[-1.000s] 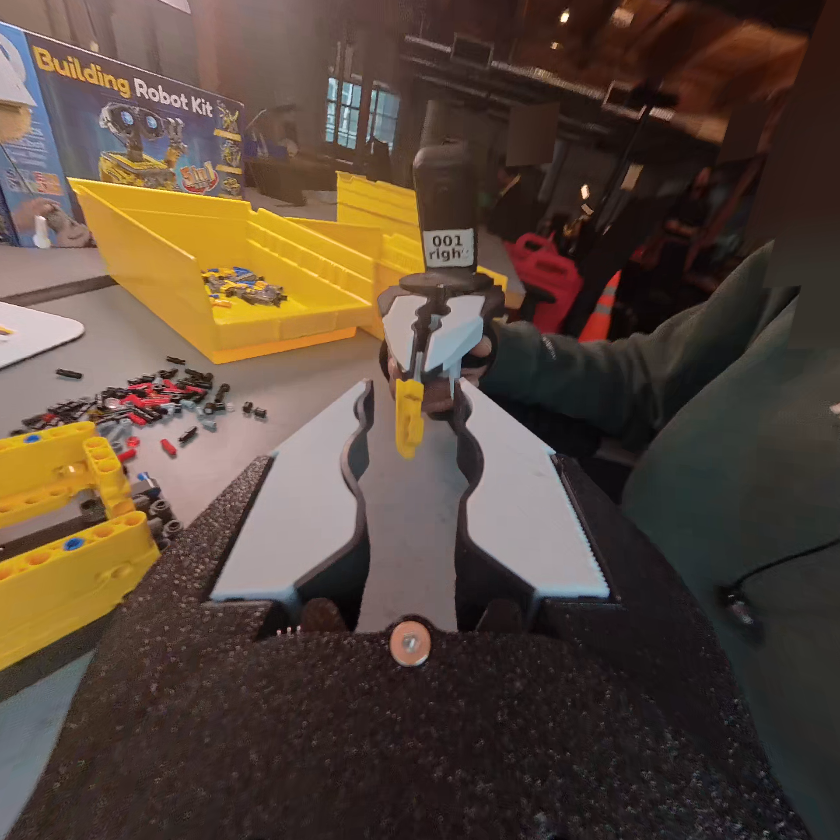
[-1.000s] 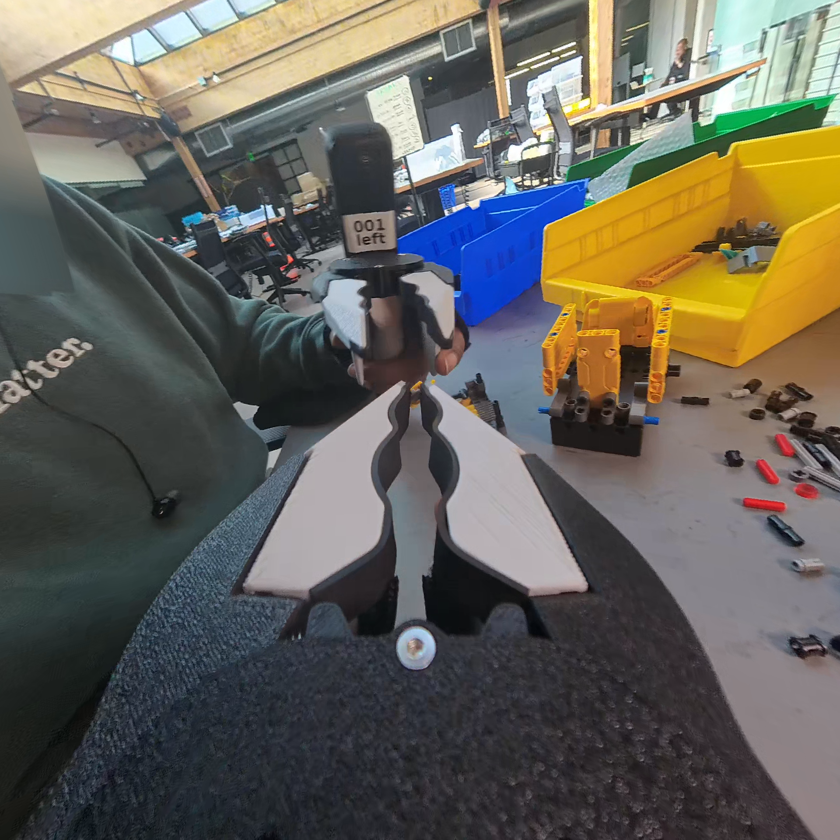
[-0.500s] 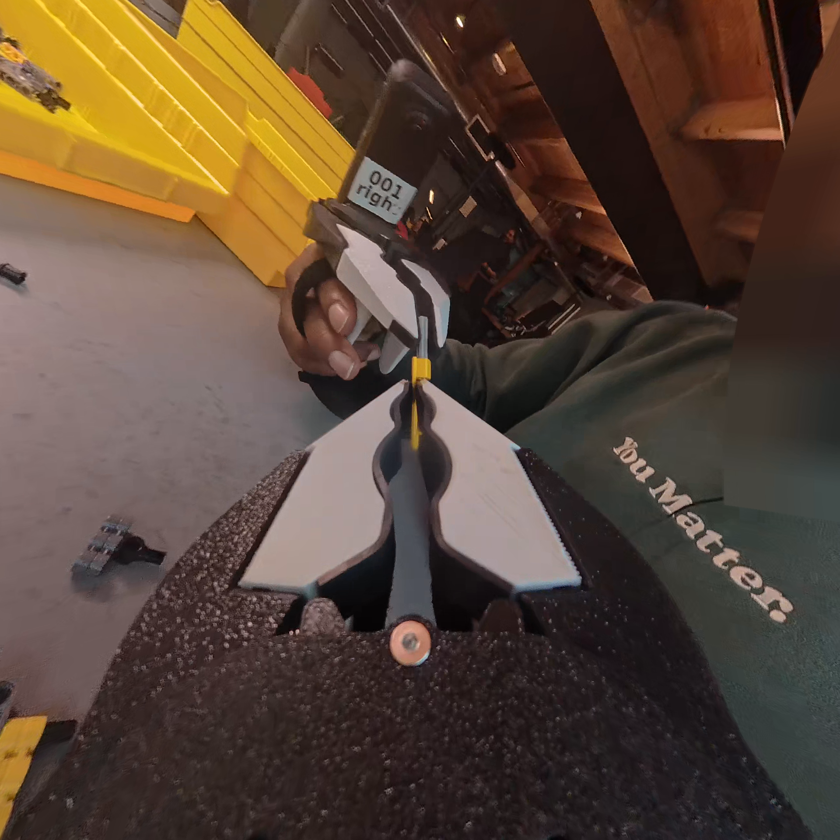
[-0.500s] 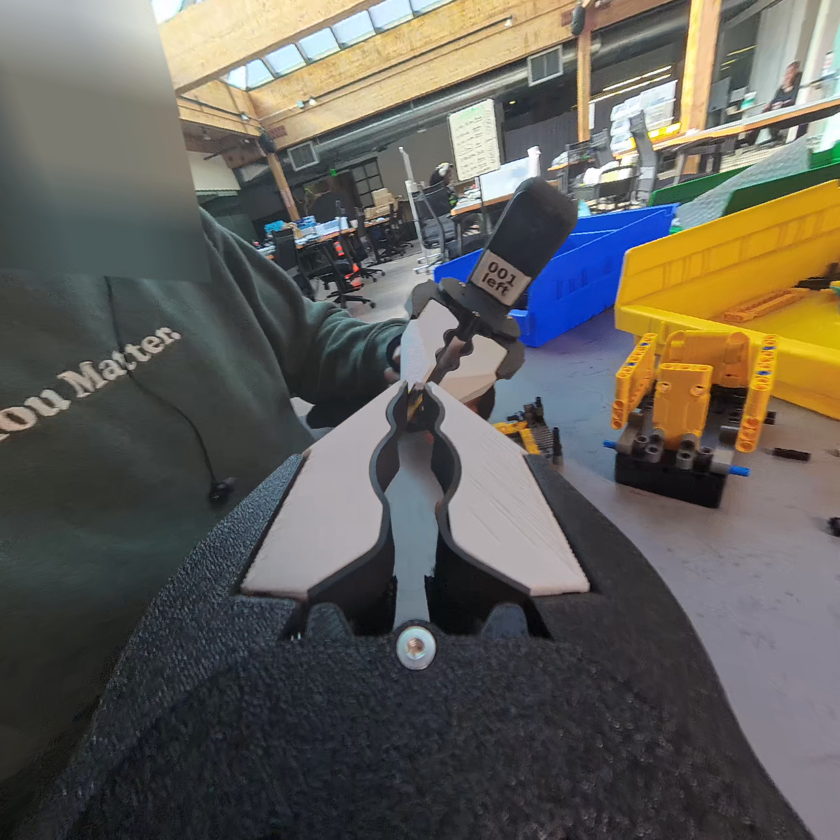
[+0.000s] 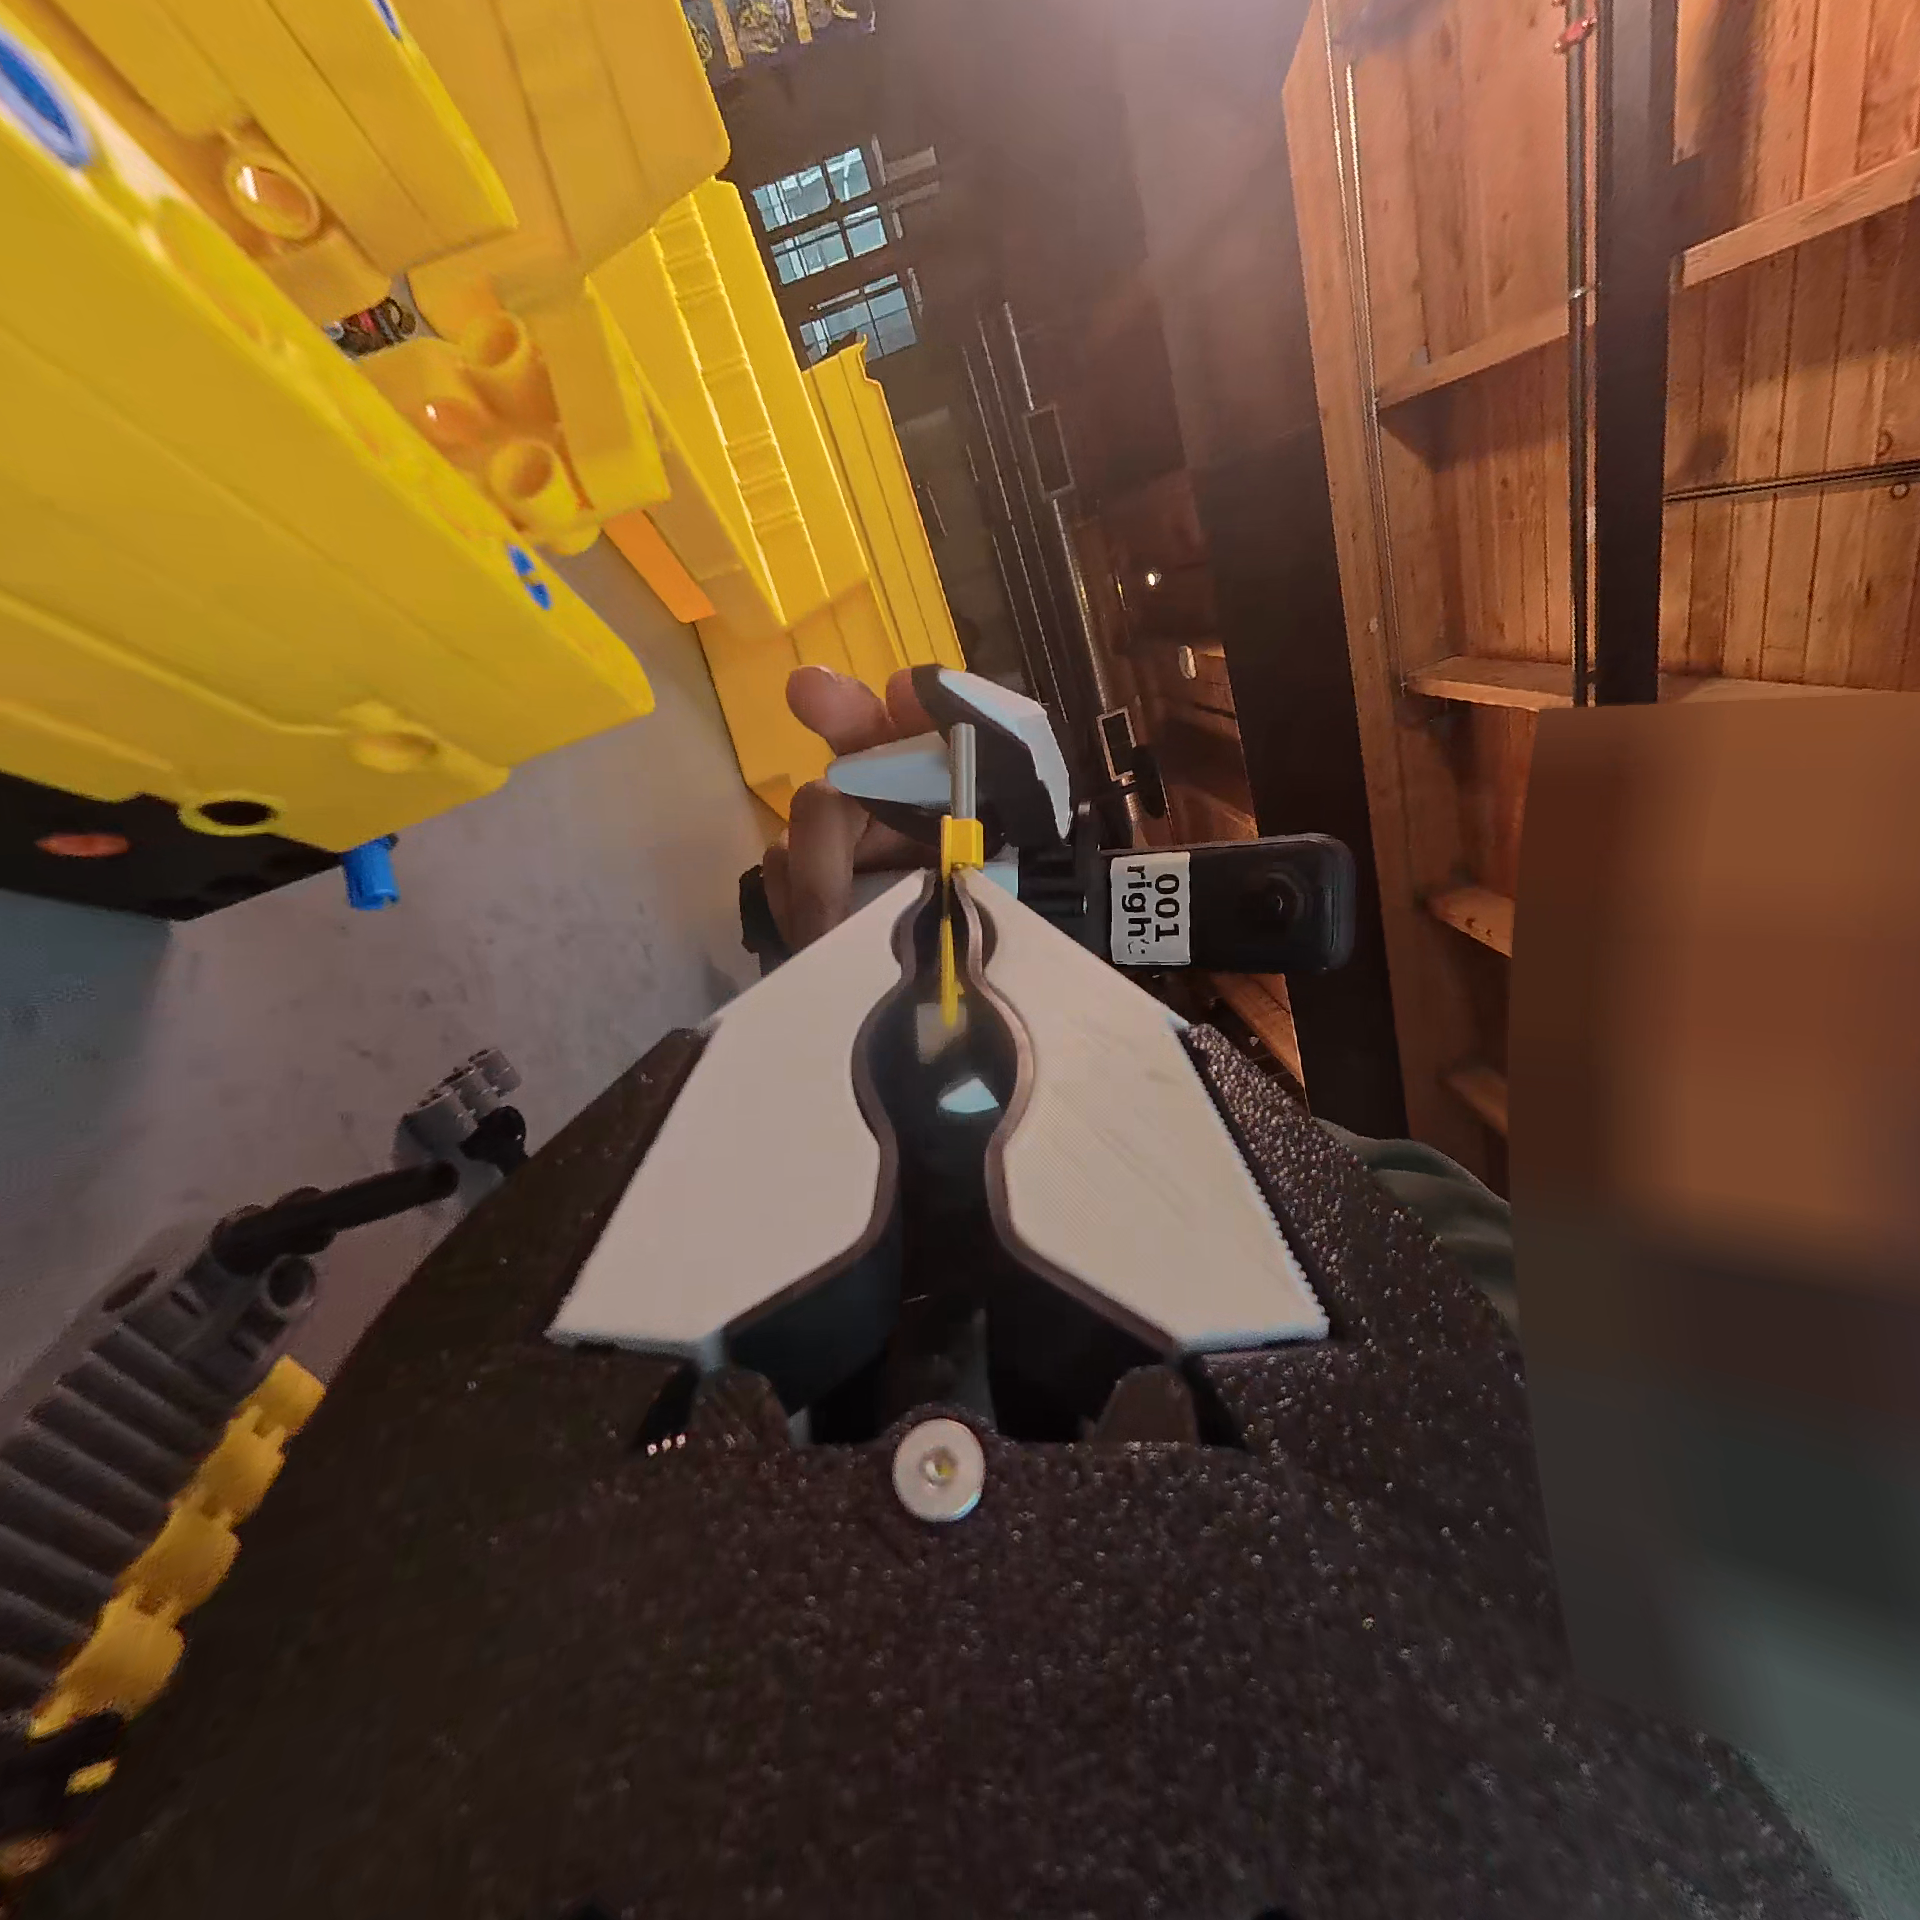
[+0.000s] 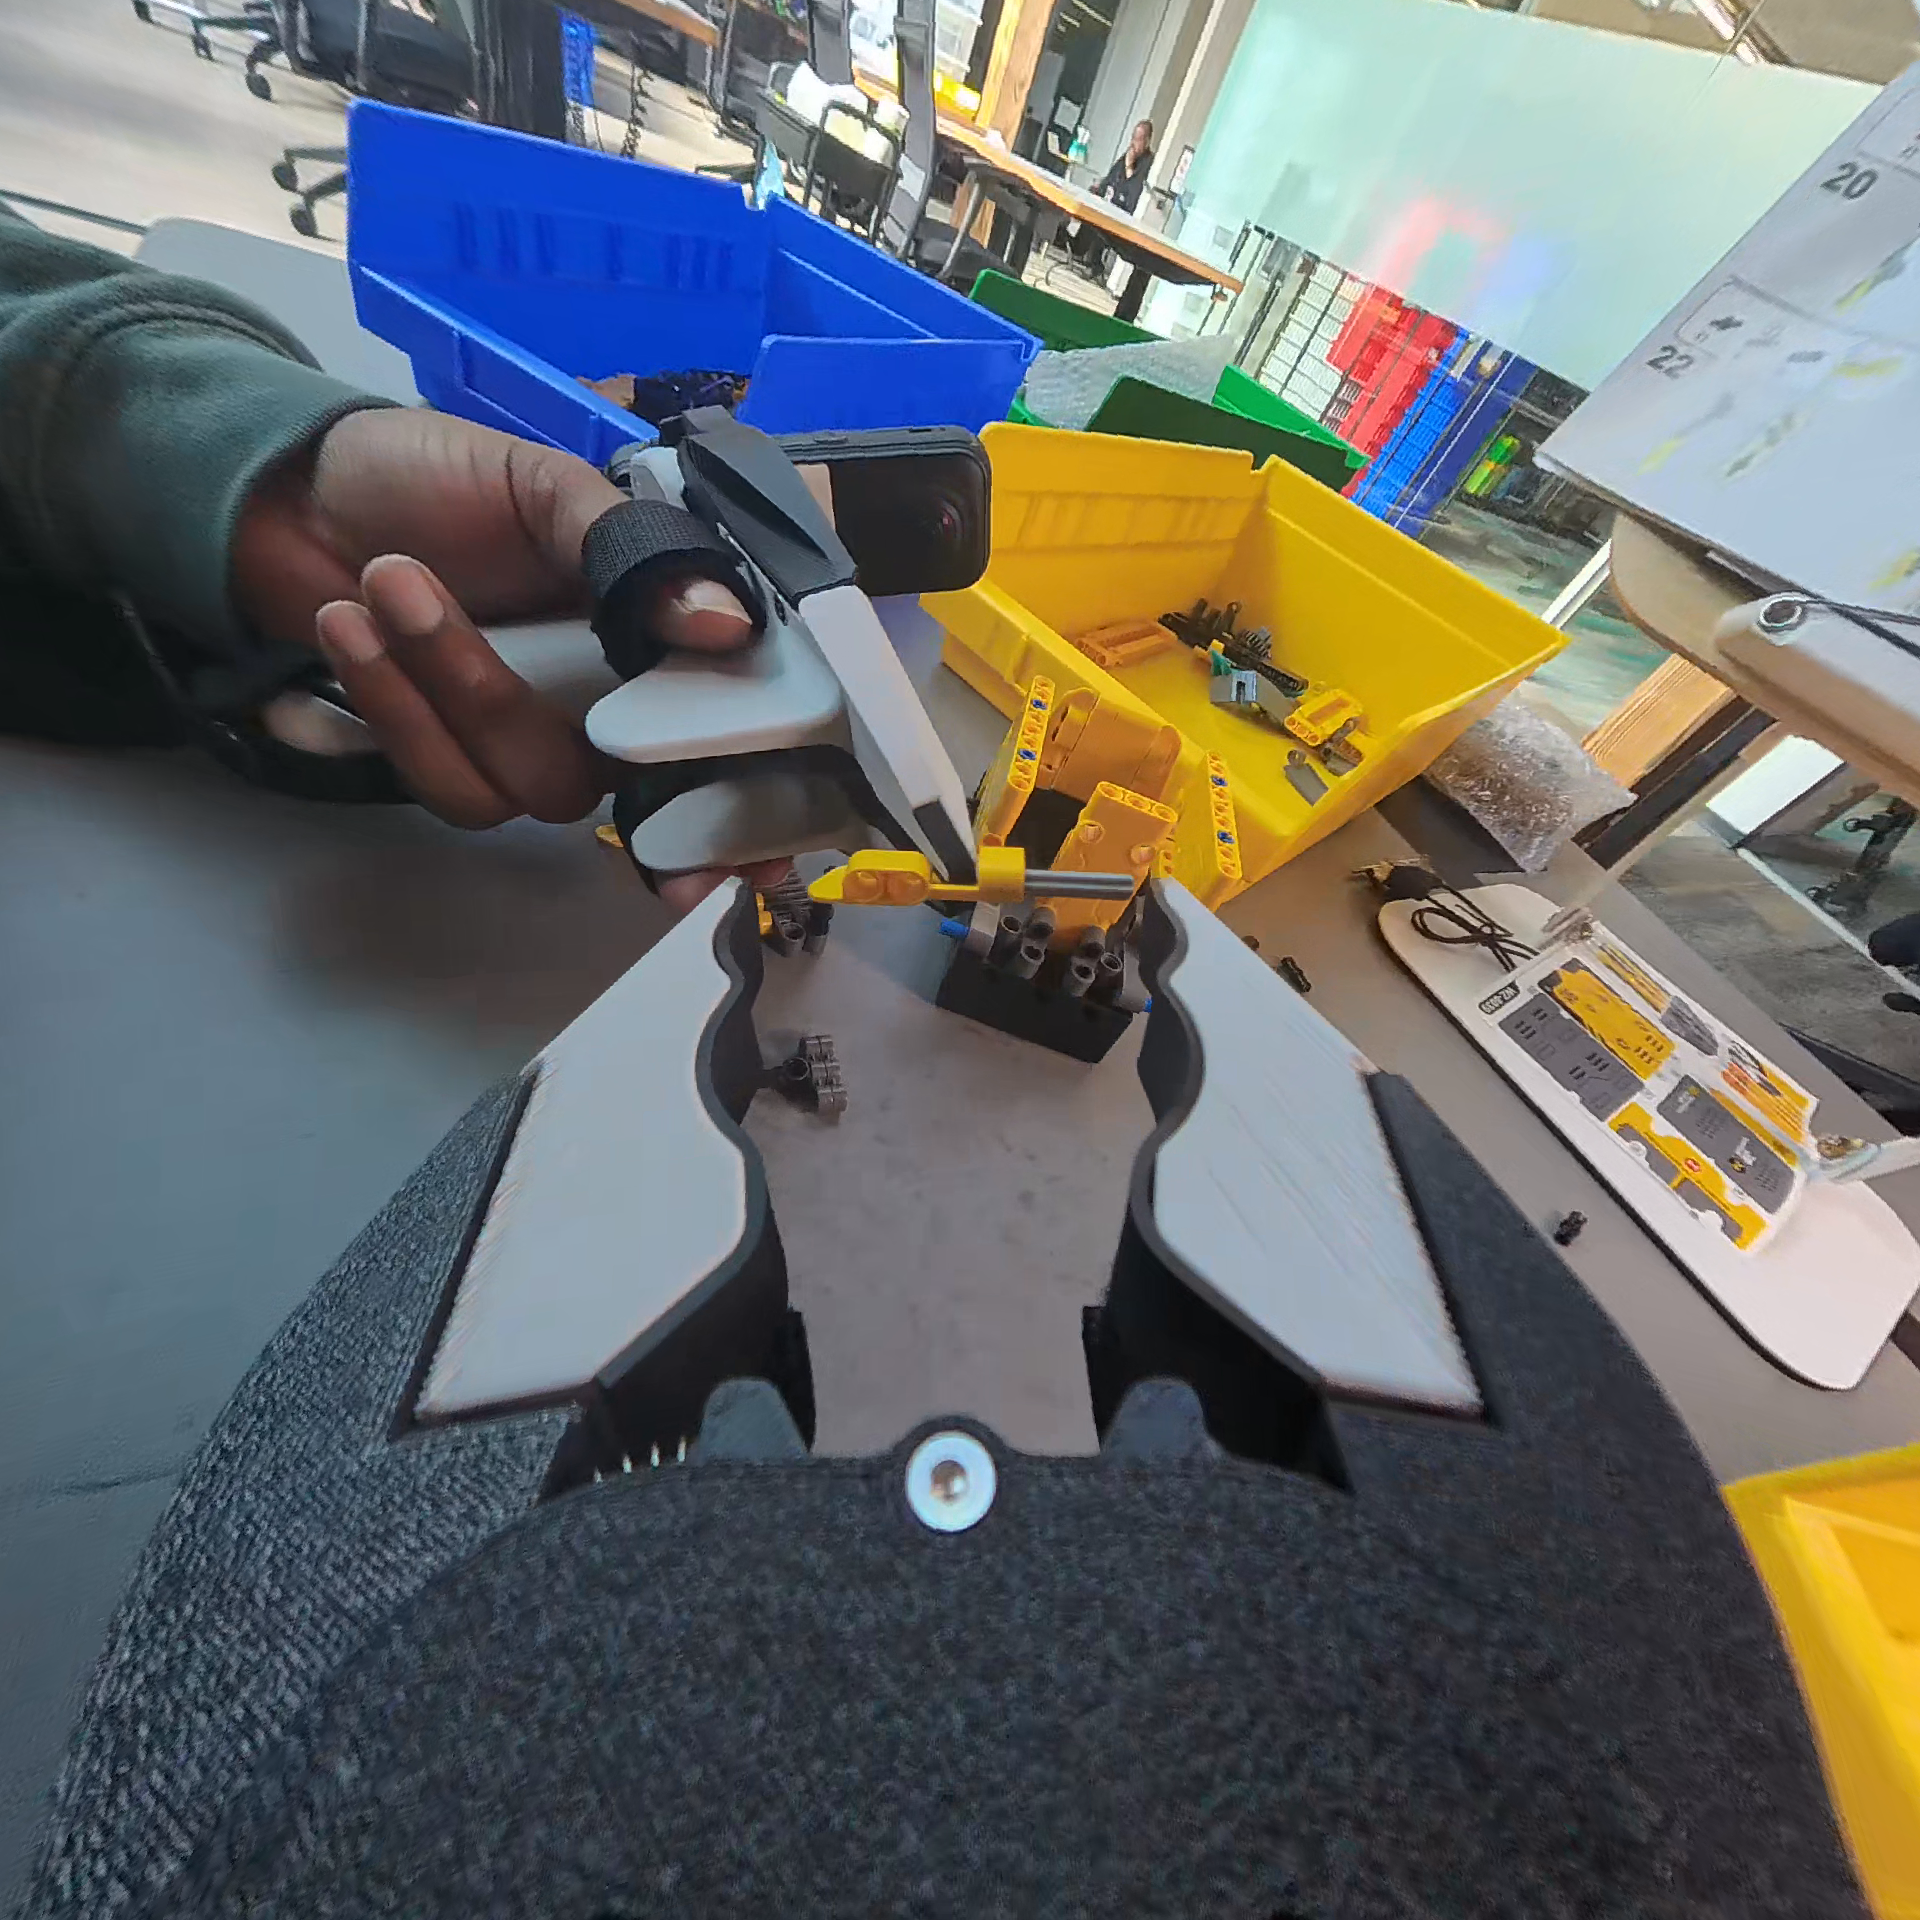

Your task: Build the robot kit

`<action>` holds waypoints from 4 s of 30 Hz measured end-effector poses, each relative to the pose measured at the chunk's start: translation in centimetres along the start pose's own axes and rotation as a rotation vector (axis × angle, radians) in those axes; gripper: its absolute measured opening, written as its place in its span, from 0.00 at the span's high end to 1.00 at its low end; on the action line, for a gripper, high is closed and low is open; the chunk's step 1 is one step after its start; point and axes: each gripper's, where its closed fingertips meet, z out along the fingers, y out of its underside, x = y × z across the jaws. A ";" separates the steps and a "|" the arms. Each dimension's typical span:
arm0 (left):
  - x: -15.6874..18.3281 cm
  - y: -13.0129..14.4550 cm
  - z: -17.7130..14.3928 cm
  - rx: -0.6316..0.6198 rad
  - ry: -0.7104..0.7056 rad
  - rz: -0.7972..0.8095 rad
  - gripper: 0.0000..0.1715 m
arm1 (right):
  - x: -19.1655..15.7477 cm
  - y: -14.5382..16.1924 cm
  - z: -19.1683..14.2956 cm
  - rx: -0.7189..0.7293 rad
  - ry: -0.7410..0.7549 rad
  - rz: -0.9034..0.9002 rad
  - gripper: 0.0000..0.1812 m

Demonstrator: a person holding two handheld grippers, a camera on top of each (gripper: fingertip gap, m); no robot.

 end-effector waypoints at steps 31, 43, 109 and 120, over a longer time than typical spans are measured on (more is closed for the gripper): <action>1.1 1.7 0.1 -0.087 0.060 -0.037 1.00 | -1.2 -0.7 -0.8 0.084 -0.122 0.072 0.67; 1.3 1.6 0.2 -0.049 0.126 -0.074 1.00 | -1.1 -0.9 -0.8 0.078 -0.066 -0.004 0.67; -0.6 0.2 -0.3 0.100 0.074 -0.171 1.00 | -0.5 0.9 0.8 0.000 -0.042 0.144 0.71; -0.6 0.1 -0.3 0.100 0.077 -0.166 1.00 | -0.4 0.9 0.8 0.002 -0.032 0.141 0.70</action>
